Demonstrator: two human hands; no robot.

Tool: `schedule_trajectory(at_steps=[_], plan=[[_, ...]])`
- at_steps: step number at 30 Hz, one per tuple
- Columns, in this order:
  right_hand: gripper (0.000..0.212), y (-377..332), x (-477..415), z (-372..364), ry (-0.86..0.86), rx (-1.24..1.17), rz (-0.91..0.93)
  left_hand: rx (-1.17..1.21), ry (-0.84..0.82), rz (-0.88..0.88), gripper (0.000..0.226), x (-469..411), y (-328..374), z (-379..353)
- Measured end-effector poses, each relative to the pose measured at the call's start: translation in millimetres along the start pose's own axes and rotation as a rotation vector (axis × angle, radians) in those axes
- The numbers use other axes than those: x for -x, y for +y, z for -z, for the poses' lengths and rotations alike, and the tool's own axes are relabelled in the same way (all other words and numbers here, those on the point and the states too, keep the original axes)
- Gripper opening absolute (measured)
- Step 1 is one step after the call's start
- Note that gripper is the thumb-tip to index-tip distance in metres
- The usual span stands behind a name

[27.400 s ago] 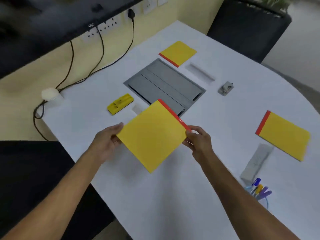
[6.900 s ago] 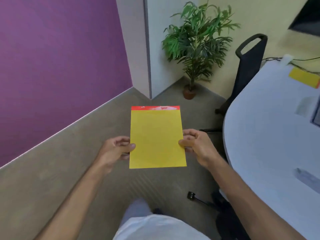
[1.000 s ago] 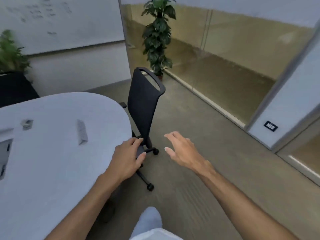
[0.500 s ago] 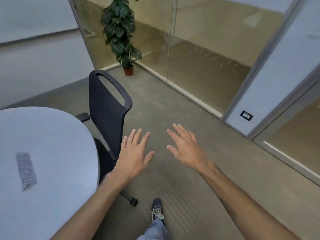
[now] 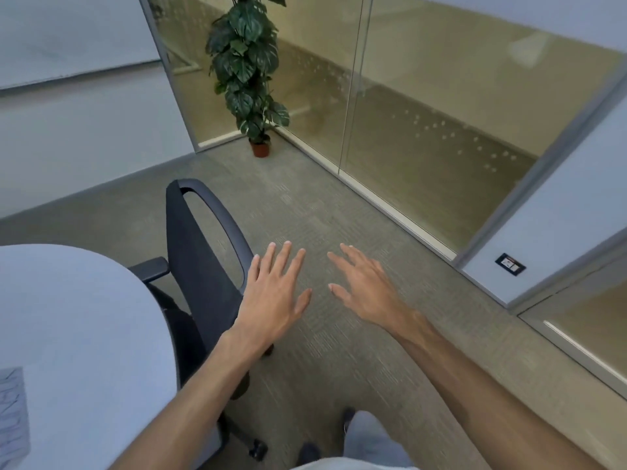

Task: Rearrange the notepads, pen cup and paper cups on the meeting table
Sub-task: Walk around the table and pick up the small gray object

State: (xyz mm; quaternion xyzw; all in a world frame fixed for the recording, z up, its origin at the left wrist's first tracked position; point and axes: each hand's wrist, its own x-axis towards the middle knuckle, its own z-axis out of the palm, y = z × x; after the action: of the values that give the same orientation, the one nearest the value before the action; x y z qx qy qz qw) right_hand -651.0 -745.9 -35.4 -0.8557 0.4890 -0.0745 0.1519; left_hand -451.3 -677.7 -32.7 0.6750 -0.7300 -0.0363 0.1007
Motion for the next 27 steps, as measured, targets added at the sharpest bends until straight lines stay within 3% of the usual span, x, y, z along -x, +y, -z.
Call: schedule_trajectory(at_steps=[6,16,27], plan=[[0.066,38.3,-100.1,12.3,0.002,0.01,0.076,-0.006,0.015,0.078,0.074,-90.8,-21.5,-11.6],[0.065,103.2,-304.0,44.5,-0.075,0.015,0.303,-0.05,0.037,0.349,0.077,-259.5,-57.0,-18.5],[0.067,88.9,-498.2,49.2,-0.121,0.031,0.54,-0.085,0.106,0.599,0.078,-378.4,-139.0,-6.2]])
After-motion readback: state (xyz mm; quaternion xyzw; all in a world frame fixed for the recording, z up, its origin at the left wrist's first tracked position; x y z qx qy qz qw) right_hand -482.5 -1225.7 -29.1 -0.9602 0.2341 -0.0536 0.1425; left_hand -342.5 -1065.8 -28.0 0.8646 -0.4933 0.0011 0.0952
